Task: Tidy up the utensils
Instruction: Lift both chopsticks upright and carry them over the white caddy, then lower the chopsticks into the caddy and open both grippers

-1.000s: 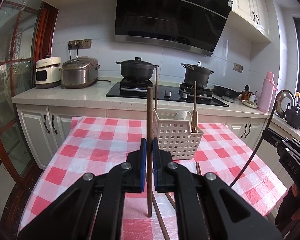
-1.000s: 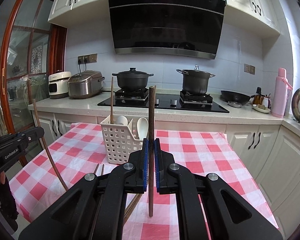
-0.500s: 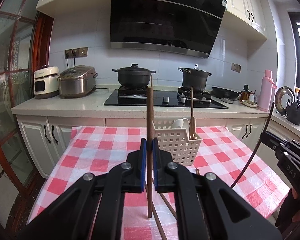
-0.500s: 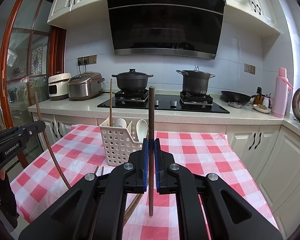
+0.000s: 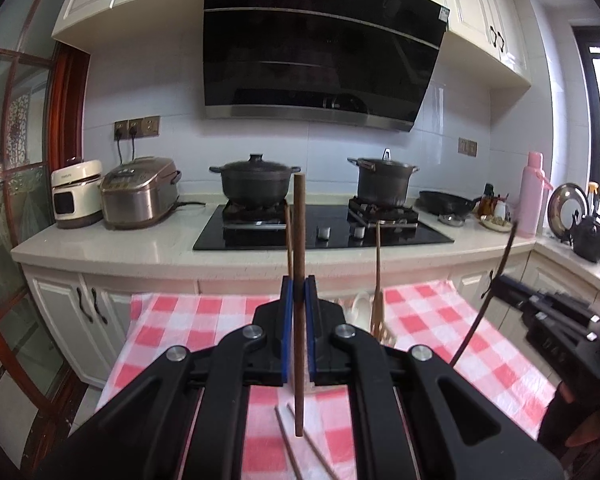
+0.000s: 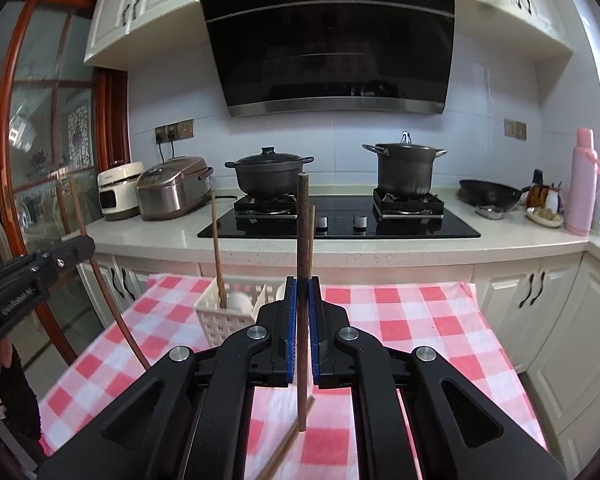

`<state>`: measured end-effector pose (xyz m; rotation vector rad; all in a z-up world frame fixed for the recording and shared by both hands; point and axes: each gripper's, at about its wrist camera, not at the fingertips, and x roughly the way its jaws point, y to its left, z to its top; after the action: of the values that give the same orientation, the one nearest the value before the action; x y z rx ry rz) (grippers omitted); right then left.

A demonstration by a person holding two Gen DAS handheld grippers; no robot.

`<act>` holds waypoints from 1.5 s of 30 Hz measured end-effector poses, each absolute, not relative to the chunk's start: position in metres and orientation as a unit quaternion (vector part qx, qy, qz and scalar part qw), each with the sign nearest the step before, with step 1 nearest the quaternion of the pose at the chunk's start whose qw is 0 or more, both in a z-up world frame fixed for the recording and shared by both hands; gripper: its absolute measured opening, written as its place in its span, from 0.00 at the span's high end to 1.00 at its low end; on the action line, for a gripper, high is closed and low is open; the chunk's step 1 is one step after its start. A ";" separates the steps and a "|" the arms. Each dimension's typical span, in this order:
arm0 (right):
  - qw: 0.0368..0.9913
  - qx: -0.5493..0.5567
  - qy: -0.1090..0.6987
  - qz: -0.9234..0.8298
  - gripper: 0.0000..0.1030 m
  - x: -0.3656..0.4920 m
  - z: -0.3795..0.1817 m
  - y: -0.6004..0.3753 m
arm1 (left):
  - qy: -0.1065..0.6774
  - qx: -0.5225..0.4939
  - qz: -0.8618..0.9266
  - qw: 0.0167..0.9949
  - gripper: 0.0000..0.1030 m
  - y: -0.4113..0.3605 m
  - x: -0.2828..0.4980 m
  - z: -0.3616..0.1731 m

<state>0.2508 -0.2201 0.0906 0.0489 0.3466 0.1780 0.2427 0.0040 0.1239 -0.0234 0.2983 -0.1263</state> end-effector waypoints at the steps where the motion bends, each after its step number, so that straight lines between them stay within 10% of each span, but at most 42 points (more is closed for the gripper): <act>1: 0.980 0.029 0.173 0.088 0.94 0.257 0.094 -0.222 | 0.146 -0.011 -0.063 0.987 0.94 0.003 0.247 0.131; 19: 0.983 0.019 0.158 0.090 0.94 0.336 0.136 -0.203 | 0.122 0.001 -0.050 0.991 0.94 -0.015 0.343 0.201; 45: 0.958 0.012 0.274 0.087 0.94 0.403 0.072 -0.180 | 0.285 0.011 -0.077 0.955 0.94 -0.016 0.420 0.101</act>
<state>0.4031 -0.1804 0.0715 0.0248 0.5551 0.1764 0.4201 -0.0159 0.1013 0.0227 0.5785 -0.1567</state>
